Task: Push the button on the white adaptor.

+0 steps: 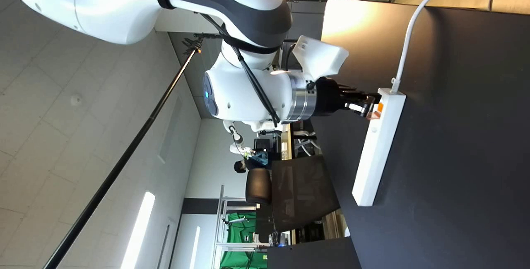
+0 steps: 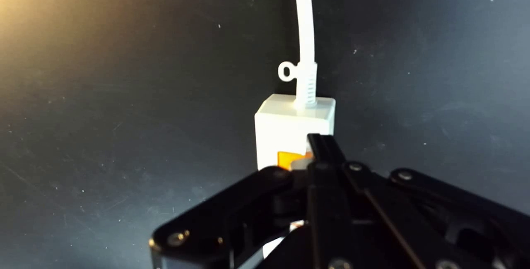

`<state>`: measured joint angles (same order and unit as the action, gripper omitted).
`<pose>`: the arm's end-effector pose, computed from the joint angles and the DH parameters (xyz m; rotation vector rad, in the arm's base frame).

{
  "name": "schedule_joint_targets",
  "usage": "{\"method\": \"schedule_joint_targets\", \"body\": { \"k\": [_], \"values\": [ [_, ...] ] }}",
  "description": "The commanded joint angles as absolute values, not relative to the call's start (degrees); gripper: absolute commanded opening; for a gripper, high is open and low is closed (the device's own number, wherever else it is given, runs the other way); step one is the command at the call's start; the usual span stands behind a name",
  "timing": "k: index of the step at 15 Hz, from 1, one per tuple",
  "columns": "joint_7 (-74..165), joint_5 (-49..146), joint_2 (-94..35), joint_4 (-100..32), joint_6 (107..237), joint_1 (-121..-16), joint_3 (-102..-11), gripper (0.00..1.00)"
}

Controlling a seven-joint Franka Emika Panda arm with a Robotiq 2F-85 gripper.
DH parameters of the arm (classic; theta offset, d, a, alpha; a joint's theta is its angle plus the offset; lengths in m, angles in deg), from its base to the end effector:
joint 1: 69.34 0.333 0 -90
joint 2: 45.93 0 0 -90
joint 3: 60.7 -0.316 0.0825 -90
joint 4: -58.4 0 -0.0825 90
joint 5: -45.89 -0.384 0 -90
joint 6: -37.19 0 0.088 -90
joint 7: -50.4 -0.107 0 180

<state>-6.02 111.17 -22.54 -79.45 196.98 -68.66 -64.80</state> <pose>0.4581 0.0828 0.1372 2.8264 0.2505 0.2376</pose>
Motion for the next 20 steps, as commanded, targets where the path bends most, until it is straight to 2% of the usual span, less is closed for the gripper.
{"method": "schedule_joint_targets", "body": {
  "k": [1, 20],
  "values": [
    [-6.02, 111.17, -22.54, -79.45, 196.98, -68.66, -64.8, 0.01],
    [-1.86, 107.27, -17.32, -72.55, 195.28, -69.64, -63.9, 0.0]
  ]
}}
